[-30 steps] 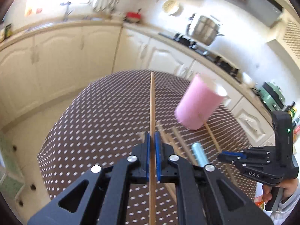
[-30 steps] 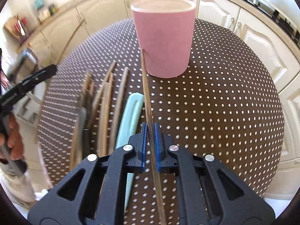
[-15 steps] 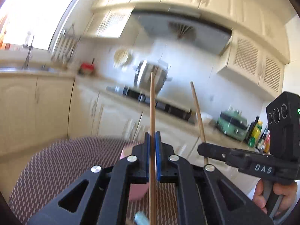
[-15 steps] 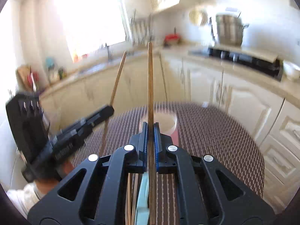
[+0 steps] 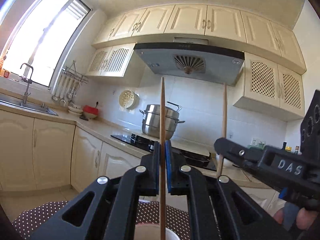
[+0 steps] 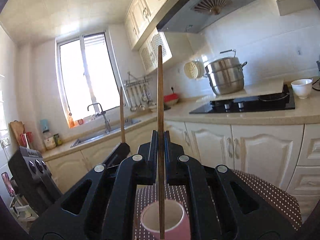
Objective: Organize utensils
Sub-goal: 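Lift both chopsticks over the pink cup and open both tools to drop them in, then grasp a chopstick with the left tool while the right tool grasps the light blue knife, then lower the blue knife into the pink cup with the right tool while the left drops its chopstick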
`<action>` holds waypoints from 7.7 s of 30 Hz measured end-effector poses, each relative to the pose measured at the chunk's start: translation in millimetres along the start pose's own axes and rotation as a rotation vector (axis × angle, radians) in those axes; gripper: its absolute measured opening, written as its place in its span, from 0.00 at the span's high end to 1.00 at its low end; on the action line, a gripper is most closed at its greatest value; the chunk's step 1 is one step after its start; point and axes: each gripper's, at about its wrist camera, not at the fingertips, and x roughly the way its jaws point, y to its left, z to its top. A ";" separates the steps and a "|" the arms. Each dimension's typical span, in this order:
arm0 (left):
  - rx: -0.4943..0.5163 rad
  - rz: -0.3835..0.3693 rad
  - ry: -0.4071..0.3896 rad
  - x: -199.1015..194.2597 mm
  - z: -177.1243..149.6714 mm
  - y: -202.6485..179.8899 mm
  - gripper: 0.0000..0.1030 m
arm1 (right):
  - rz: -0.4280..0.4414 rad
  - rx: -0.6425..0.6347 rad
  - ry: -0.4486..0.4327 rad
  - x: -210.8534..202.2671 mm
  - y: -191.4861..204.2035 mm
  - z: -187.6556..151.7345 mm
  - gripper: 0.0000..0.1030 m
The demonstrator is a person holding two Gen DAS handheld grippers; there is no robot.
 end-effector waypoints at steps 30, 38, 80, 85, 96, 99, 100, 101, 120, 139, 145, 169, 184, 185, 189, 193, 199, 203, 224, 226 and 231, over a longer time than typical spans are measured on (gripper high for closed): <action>0.119 0.237 0.284 -8.2 -10.5 29.7 0.29 | -0.062 -0.035 0.031 4.2 0.2 -50.6 0.93; 0.097 0.251 0.313 -29.1 -1.9 33.1 0.24 | -0.091 -0.052 0.057 -0.8 7.3 -55.6 0.93; 0.117 0.345 1.017 -150.3 -119.9 50.9 0.23 | -0.130 -0.154 0.496 -94.0 8.2 -139.6 0.46; 0.127 0.357 1.032 -148.8 -123.8 48.1 0.23 | -0.126 -0.149 0.520 -97.6 8.4 -145.4 0.44; 0.159 0.397 1.073 -126.6 -130.5 47.1 0.22 | -0.117 -0.170 0.614 -89.3 7.7 -151.8 0.44; 0.148 0.366 1.075 -125.7 -128.6 46.6 0.31 | -0.124 -0.194 0.707 -76.9 8.6 -157.4 0.44; 0.149 0.364 1.072 -126.4 -127.6 47.8 0.37 | -0.126 -0.205 0.738 -72.9 9.8 -159.6 0.44; 0.144 0.361 1.070 -127.1 -126.3 47.6 0.46 | -0.123 -0.215 0.777 -68.3 10.8 -162.6 0.44; -0.052 0.372 0.969 -137.4 -115.9 71.8 0.95 | -0.129 -0.333 1.162 12.9 46.1 -200.8 0.67; -0.208 0.083 0.511 -161.4 -55.8 61.2 0.95 | 0.022 -0.165 0.811 -27.6 53.2 -151.9 0.80; -0.184 -0.012 0.386 -143.1 -43.2 33.8 0.95 | 0.051 -0.127 0.664 -64.8 37.2 -114.4 0.80; 0.019 -0.059 0.046 -26.5 4.9 -10.1 0.95 | 0.075 0.007 0.128 -50.0 18.0 2.8 0.80; -0.012 -0.009 0.047 36.3 -20.6 15.3 0.95 | 0.078 0.026 0.118 -3.1 -1.4 -3.5 0.80; -0.010 -0.010 0.054 38.1 -23.7 15.6 0.95 | 0.075 0.028 0.121 -1.2 -2.8 -5.2 0.80; -0.001 -0.001 0.080 43.1 -34.7 17.4 0.95 | 0.070 0.034 0.140 6.7 -7.1 -12.7 0.80; 0.001 0.010 0.119 42.7 -37.2 18.6 0.94 | 0.061 0.038 0.158 10.9 -9.1 -20.1 0.80; 0.005 0.018 0.147 37.5 -36.4 20.0 0.94 | 0.047 0.046 0.175 13.6 -12.1 -27.3 0.80; 0.008 0.026 0.165 33.8 -30.3 22.3 0.76 | 0.043 0.045 0.180 13.1 -12.3 -27.7 0.80; 0.052 0.084 0.186 -4.0 -12.6 21.6 0.59 | -0.016 0.019 0.218 12.0 1.1 -42.7 0.79; 0.049 0.086 0.192 -5.1 -10.9 21.7 0.59 | -0.017 0.020 0.222 11.6 2.6 -43.3 0.79; 0.052 0.096 0.191 -11.8 -6.2 22.5 0.59 | -0.026 0.014 0.222 9.3 7.1 -44.1 0.78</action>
